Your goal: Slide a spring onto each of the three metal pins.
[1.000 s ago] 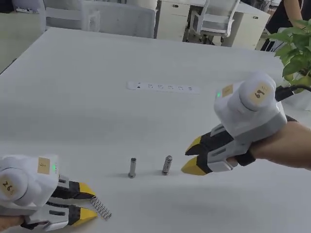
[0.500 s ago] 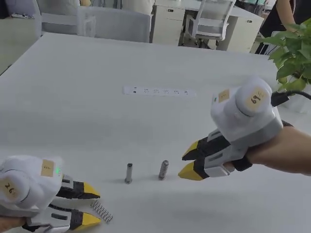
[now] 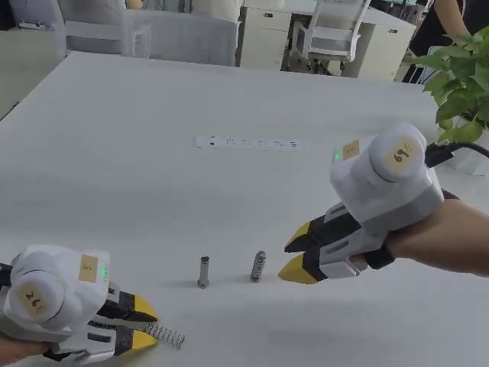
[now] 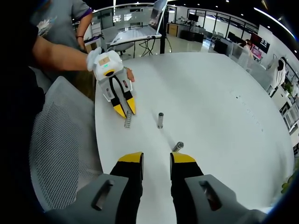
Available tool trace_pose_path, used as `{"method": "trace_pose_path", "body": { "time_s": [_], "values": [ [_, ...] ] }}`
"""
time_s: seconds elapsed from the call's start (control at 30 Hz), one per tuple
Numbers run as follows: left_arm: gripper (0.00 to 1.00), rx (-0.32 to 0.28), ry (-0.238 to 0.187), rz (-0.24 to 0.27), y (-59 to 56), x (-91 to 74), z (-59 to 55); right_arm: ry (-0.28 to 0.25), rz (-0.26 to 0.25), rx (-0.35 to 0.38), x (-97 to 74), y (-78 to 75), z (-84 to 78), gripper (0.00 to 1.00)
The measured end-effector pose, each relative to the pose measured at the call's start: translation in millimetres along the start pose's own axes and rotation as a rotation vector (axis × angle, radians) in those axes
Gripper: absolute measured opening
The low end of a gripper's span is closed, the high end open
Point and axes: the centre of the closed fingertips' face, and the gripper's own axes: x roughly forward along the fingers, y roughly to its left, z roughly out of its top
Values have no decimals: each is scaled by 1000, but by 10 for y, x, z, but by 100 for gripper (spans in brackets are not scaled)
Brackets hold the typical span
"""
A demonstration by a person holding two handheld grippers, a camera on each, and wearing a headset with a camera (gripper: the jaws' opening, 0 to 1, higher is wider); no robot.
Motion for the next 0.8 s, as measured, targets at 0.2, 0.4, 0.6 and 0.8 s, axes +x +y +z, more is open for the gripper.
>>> {"method": "trace_pose_path", "body": {
  "time_s": [0.2, 0.4, 0.6, 0.8],
  "values": [
    [7, -8, 2, 18, 11, -9, -9, 2, 3, -2, 11, 14, -6, 21],
    [6, -8, -2, 40, 29, -28, -26, 3, 3, -2, 13, 27, -14, 21],
    [6, -15, -5, 68, 61, -36, -21, 0, 10, -4, 43, 63, -7, 21],
    [5, -51, -42, 79, 66, -60, 23, -2, 33, -9, 109, 158, -12, 21]
  ]
}}
